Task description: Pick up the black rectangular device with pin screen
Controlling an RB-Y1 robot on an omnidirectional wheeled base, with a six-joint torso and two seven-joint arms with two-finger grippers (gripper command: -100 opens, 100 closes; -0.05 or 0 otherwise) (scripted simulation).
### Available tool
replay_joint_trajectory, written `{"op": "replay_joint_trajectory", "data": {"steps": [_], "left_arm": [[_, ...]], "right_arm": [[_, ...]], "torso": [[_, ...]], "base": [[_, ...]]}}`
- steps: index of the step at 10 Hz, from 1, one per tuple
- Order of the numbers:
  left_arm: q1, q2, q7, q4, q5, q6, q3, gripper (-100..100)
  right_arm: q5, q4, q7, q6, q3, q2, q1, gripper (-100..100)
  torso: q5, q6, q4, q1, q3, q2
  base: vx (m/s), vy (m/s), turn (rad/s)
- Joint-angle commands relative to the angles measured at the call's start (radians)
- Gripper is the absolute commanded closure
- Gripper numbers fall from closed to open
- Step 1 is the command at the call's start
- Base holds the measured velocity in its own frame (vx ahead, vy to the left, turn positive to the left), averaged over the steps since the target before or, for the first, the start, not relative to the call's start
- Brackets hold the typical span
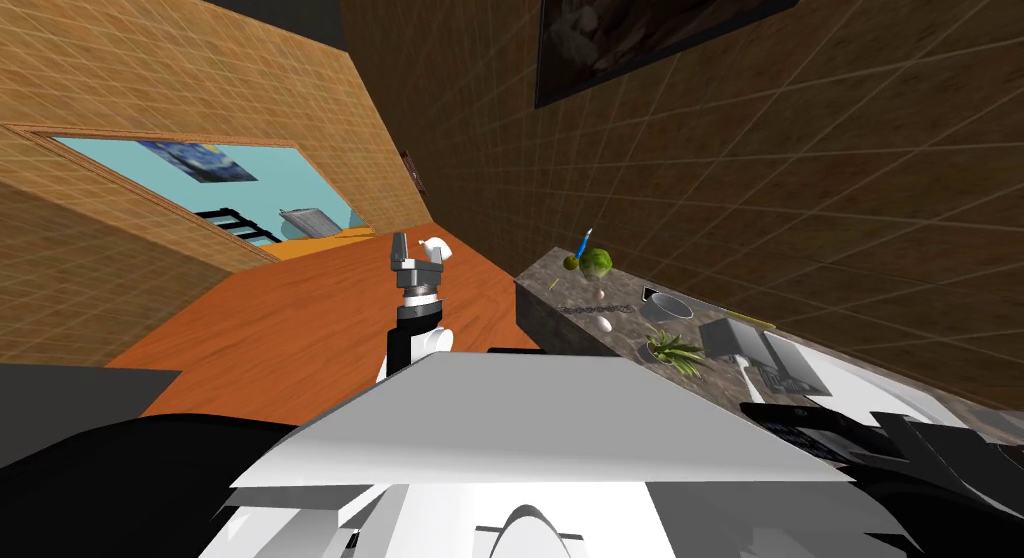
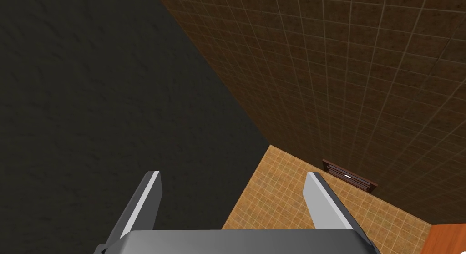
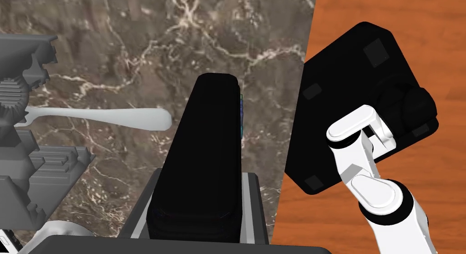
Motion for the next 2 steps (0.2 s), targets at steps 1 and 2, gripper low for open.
{"op": "replay_joint_trajectory", "data": {"steps": [1, 2], "left_arm": [[0.0, 0.0, 0.0, 0.0, 0.0, 0.0, 0.0, 0], [0.0, 0.0, 0.0, 0.0, 0.0, 0.0, 0.0, 0]], "right_arm": [[0.0, 0.0, 0.0, 0.0, 0.0, 0.0, 0.0, 100], [-0.001, -0.001, 0.001, 0.0, -0.001, -0.001, 0.002, 0]], "torso": [[0.0, 0.0, 0.0, 0.0, 0.0, 0.0], [0.0, 0.0, 0.0, -0.001, 0.0, 0.0]], "base": [[0.0, 0.0, 0.0], [0.0, 0.0, 0.0]]}}
